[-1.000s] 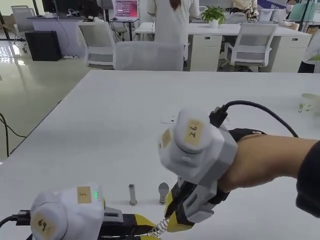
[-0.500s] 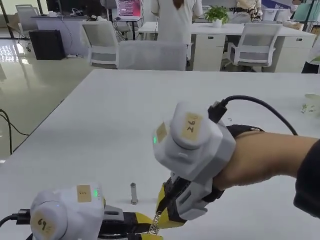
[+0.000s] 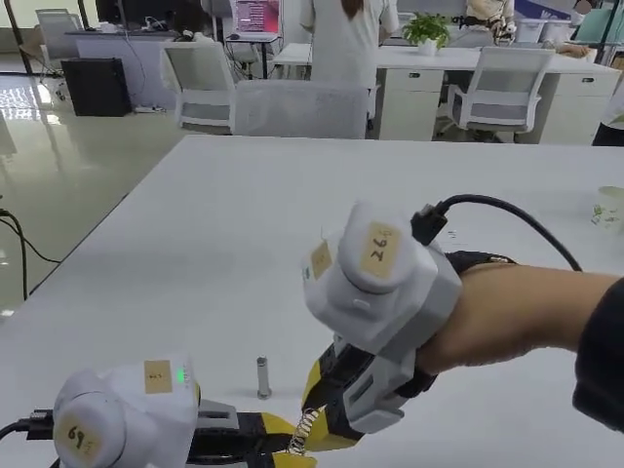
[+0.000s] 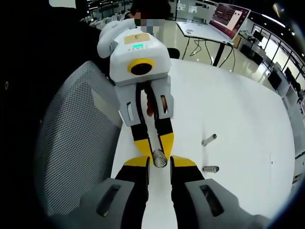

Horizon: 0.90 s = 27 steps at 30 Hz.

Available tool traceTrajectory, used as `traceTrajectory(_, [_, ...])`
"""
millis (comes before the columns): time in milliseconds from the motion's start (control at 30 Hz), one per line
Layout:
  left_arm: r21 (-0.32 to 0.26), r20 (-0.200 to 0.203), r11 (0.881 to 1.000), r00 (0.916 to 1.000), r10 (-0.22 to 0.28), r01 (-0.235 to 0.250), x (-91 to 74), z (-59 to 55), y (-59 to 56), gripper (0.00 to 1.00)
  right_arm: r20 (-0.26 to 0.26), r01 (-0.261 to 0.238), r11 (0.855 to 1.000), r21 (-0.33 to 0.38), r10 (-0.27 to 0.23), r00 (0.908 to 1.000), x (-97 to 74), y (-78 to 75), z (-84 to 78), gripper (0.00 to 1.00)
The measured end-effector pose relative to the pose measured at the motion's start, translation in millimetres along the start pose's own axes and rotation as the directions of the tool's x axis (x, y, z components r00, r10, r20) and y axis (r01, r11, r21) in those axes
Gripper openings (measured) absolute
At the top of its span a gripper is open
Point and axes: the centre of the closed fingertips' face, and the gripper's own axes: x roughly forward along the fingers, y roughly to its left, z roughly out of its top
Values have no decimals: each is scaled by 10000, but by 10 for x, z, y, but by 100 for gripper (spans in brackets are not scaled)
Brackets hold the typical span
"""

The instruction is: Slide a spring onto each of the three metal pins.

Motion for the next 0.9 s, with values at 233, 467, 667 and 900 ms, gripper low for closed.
traceTrajectory(233, [-114,294,9999,9995,90,-87,-18,42,7,2,93,-172,9997,177,170,9998,43,21,-1,13])
traceTrajectory(467, [-168,549,9997,9983,171,-162,-40,81,4,2,194,-263,9992,303,257,9995,54,14,18,9])
traceTrajectory(667, [-203,557,9996,9982,217,-206,-48,70,12,2,139,-305,9989,348,300,9995,69,17,33,8])
traceTrajectory(900, [-528,597,9981,9976,351,-319,-62,37,33,3,19,-314,9992,264,314,9995,95,8,37,8])
